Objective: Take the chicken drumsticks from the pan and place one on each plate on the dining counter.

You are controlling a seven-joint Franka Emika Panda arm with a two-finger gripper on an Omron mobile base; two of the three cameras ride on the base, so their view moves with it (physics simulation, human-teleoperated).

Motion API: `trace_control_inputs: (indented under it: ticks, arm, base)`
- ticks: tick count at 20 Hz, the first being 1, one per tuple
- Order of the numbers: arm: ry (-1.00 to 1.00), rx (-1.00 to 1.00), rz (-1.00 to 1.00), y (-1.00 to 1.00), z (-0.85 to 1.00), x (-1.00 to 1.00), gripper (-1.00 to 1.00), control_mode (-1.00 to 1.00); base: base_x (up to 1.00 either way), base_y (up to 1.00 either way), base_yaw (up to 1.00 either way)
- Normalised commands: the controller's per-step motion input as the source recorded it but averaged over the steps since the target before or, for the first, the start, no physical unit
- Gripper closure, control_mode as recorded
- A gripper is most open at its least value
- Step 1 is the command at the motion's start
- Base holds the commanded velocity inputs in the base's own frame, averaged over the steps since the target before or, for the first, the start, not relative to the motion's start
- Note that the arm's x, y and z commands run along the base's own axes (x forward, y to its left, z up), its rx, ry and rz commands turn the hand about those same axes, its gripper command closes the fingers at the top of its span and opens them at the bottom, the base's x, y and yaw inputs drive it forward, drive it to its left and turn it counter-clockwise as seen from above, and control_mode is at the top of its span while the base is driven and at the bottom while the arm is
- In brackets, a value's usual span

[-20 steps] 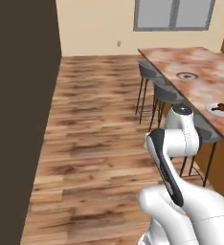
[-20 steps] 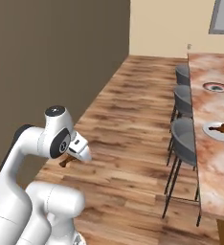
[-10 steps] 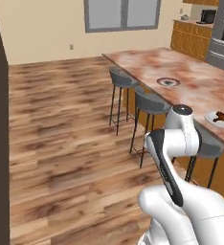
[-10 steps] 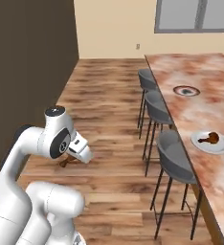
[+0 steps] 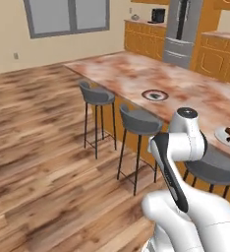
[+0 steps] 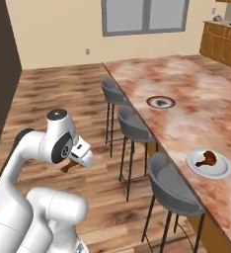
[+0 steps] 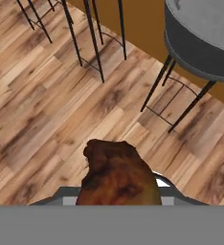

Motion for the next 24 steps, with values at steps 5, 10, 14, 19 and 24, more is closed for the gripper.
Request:
trace_control_inputs:
  ticks: [5,10,14,19,24]
  arm:
    - [0.0,0.0,0.0,0.0,0.0,0.0,1.0,1.0]
    - [0.0,0.0,0.0,0.0,0.0,0.0,1.0,1.0]
    - [0.0,0.0,0.0,0.0,0.0,0.0,1.0,1.0]
    - [0.0,0.0,0.0,0.0,0.0,0.0,1.0,1.0]
    - [0.0,0.0,0.0,0.0,0.0,0.0,1.0,1.0]
  base:
    - [0.92,0.54,-0.46]
    - [0.9,0.55,-0.46]
    - [0.88,0.52,-0.52]
    - [0.82,0.51,-0.55]
    - [0.82,0.41,-0.49]
